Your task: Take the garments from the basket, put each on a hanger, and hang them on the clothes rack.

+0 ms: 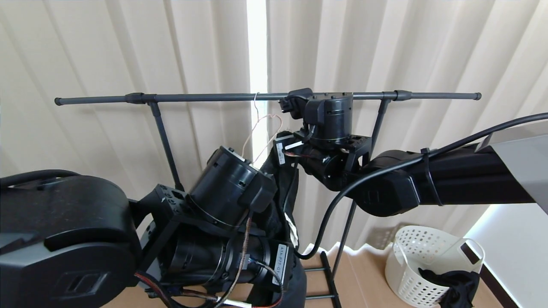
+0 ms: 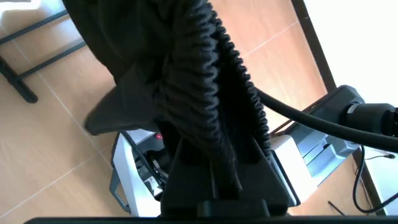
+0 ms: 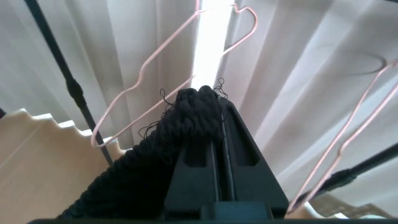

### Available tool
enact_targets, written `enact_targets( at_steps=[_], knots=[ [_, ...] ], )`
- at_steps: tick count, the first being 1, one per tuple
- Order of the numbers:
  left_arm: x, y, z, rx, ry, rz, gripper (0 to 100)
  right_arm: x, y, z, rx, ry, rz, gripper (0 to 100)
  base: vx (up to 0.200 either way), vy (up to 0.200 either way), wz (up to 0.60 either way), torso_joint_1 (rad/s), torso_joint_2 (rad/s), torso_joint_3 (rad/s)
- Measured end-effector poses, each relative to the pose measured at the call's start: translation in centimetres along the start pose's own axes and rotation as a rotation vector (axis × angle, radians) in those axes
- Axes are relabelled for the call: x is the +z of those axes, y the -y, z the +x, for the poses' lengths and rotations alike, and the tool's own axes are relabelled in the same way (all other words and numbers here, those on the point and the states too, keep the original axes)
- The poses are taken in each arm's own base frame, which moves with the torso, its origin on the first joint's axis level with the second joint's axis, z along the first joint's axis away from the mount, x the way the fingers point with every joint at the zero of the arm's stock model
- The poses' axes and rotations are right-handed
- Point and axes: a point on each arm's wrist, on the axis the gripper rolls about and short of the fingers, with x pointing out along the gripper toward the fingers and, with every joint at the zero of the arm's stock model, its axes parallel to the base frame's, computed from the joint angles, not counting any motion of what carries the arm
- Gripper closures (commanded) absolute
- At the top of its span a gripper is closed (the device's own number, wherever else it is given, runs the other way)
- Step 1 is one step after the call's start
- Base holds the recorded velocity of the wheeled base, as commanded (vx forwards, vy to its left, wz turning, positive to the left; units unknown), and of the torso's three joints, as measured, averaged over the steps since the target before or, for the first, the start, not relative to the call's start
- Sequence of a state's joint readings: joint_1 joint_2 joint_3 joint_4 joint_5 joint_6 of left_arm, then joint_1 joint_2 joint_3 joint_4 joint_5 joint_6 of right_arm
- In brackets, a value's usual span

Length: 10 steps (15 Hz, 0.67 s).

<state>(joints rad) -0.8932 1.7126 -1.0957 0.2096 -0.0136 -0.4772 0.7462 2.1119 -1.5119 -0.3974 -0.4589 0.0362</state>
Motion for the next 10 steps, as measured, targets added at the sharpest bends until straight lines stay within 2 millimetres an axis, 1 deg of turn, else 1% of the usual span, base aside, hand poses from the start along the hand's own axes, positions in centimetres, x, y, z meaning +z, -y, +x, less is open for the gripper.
enact_targets(
  at_steps=[2,4,8,9,10],
  knots=[
    [0.1,-0.3,0.3,0.052,0.015,-0.005,100,-0.1,0.1,-0.2,-0.015,-0.004,0.042,100,0.000,0.000,0.00,0.000,0.00,0.000],
    [0.3,-1.5,0.2,0.139,0.044,-0.010,100,-0.3,1.0,-0.8,-0.029,-0.021,0.053,100,0.000,0.000,0.00,0.000,0.00,0.000],
    [1.3,-4.8,-1.3,0.221,0.090,0.002,100,-1.9,4.9,-4.7,-0.088,-0.121,0.005,100,0.000,0.000,0.00,0.000,0.00,0.000],
    [1.7,-5.7,-1.6,0.237,0.109,0.022,100,-2.1,6.0,-5.5,-0.120,-0.147,-0.033,100,0.000,0.000,0.00,0.000,0.00,0.000],
    [2.5,-6.5,-2.0,0.245,0.152,0.043,100,-2.0,6.8,-6.1,-0.147,-0.156,-0.058,100,0.000,0.000,0.00,0.000,0.00,0.000]
  ],
)
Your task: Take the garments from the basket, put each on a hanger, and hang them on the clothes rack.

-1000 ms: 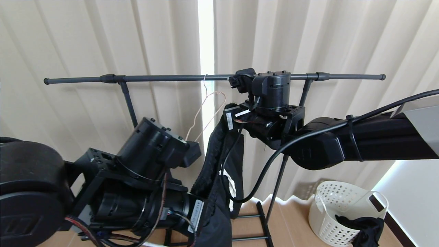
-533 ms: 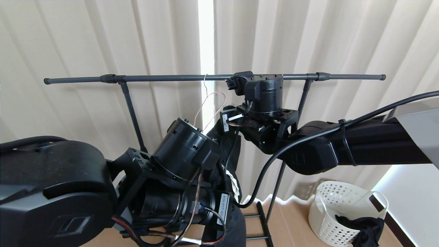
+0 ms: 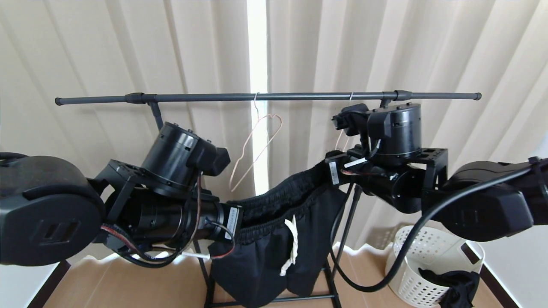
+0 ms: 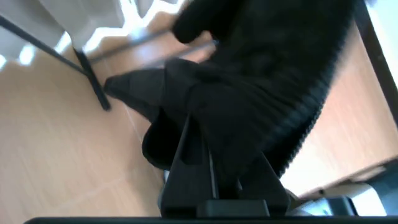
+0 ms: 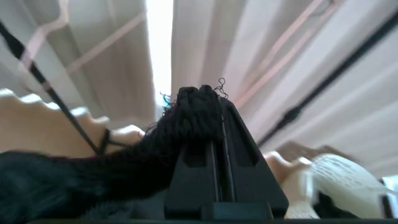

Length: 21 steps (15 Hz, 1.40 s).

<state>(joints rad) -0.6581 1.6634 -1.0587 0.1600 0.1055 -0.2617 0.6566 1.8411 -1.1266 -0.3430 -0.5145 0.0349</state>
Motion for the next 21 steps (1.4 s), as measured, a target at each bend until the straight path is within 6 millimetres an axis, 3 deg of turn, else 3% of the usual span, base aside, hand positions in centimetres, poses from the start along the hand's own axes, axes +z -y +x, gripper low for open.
enact_targets(
  at_steps=[3,8,9,17,21],
  knots=[
    [1.3,-1.2,0.8,0.010,0.072,0.022,100,-0.1,1.5,-1.9,-0.020,-0.048,-0.096,100,0.000,0.000,0.00,0.000,0.00,0.000],
    [3.4,-1.0,3.7,0.017,0.085,0.035,100,0.0,2.5,-3.7,-0.065,-0.106,-0.141,100,0.000,0.000,0.00,0.000,0.00,0.000],
    [3.8,-1.0,4.2,0.021,0.088,0.041,0,0.0,2.6,-3.7,-0.067,-0.104,-0.140,100,0.000,0.000,0.00,0.000,0.00,0.000],
    [4.1,-1.8,5.3,0.045,0.077,0.042,0,0.2,3.5,-3.2,-0.099,-0.107,-0.126,100,0.000,0.000,0.00,0.000,0.00,0.000],
    [5.4,-2.9,5.6,0.069,0.110,0.026,0,0.2,3.7,-3.3,-0.101,-0.105,-0.123,100,0.000,0.000,0.00,0.000,0.00,0.000]
  ],
)
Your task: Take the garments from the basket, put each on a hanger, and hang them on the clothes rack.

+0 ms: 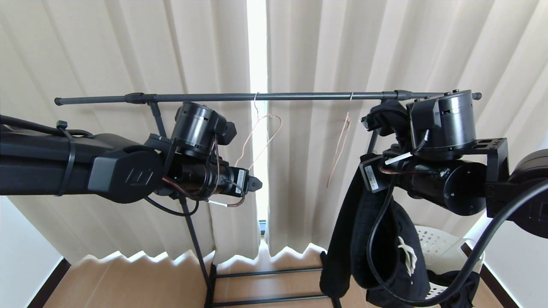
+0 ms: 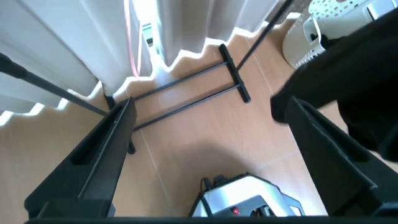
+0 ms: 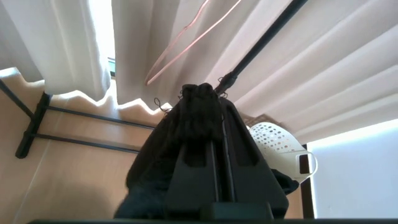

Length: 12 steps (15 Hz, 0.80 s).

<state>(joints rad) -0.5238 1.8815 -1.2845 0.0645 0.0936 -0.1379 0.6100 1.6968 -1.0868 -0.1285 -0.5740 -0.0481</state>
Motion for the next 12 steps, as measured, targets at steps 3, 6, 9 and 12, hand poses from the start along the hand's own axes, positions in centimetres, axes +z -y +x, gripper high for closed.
enact_targets(
  at_steps=[3,6,9,12],
  knots=[
    [1.7,-1.2,1.0,0.029,0.044,-0.004,0,0.0,0.0,-0.1,0.000,0.000,0.000,100,0.000,0.000,0.00,0.000,0.00,0.000],
    [3.0,-2.4,2.3,0.052,0.096,0.037,0,-0.1,0.0,-0.1,0.001,-0.003,-0.001,100,0.000,0.000,0.00,0.000,0.00,0.000],
    [3.8,-2.7,4.0,0.059,0.142,0.033,0,-0.3,0.0,0.0,0.001,-0.007,-0.004,100,0.000,0.000,0.00,0.000,0.00,0.000],
    [4.6,-2.8,5.8,0.067,0.159,0.038,0,-0.5,0.0,0.0,0.001,-0.013,-0.017,100,0.000,0.000,0.00,0.000,0.00,0.000]
  ],
)
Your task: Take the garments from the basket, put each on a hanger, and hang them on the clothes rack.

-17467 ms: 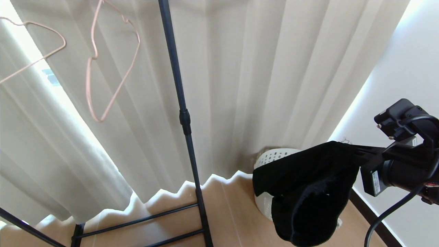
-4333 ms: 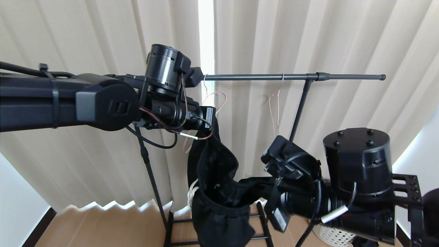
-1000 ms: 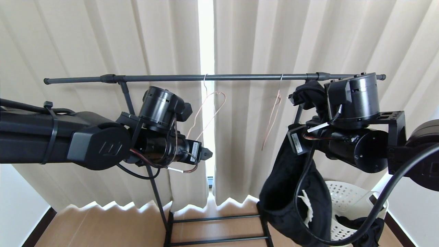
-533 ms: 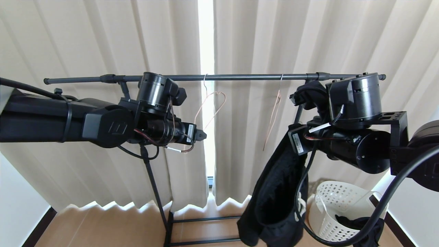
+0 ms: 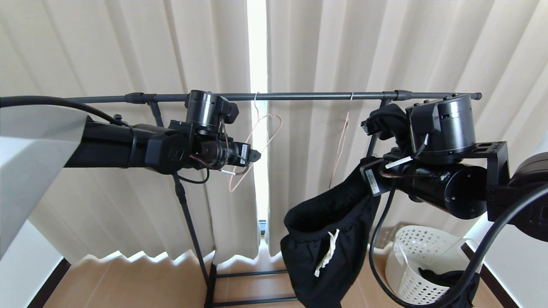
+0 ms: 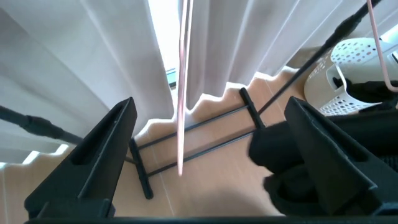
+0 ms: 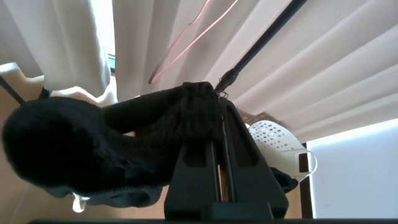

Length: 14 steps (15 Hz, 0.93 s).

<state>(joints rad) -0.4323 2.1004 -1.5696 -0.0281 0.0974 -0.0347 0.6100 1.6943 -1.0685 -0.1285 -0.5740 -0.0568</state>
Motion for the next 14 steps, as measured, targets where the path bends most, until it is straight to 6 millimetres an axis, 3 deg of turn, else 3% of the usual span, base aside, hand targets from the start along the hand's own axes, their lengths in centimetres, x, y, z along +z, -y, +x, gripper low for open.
enact_targets(
  at_steps=[7,14],
  knots=[
    [0.9,-1.1,5.4,0.070,0.055,-0.018,0,-0.1,0.4,0.4,-0.017,-0.002,-0.014,100,0.000,0.000,0.00,0.000,0.00,0.000],
    [0.2,-1.2,8.3,0.097,0.058,0.002,0,-0.1,0.5,0.6,-0.019,-0.006,-0.015,100,0.000,0.000,0.00,0.000,0.00,0.000]
  ],
)
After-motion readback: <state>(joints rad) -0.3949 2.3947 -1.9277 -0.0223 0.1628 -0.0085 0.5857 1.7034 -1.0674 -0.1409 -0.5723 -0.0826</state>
